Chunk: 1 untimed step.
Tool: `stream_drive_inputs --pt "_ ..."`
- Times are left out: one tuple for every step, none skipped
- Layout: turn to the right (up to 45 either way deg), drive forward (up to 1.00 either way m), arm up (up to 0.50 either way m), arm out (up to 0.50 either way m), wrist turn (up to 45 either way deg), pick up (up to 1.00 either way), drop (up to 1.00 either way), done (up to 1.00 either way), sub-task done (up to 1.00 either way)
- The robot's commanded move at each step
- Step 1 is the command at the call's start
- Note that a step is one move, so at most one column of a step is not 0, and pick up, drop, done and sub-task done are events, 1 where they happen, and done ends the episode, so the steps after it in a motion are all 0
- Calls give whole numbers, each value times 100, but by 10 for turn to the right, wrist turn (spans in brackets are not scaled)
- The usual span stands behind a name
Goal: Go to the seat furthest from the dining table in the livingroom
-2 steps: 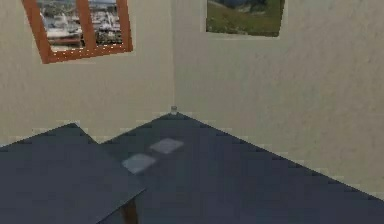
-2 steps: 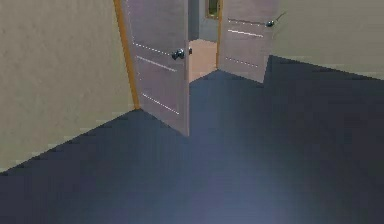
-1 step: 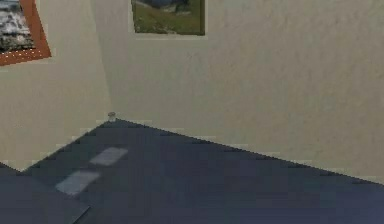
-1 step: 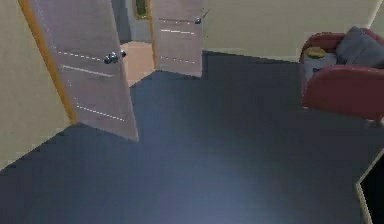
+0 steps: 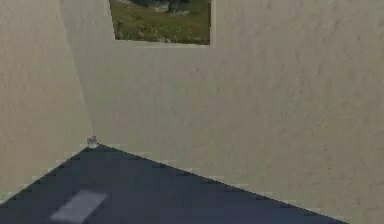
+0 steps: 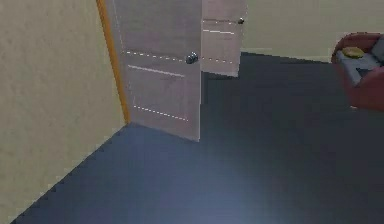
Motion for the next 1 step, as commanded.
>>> stream_drive_inputs --pt "-150 0 0 0 0 0 0 0 0"
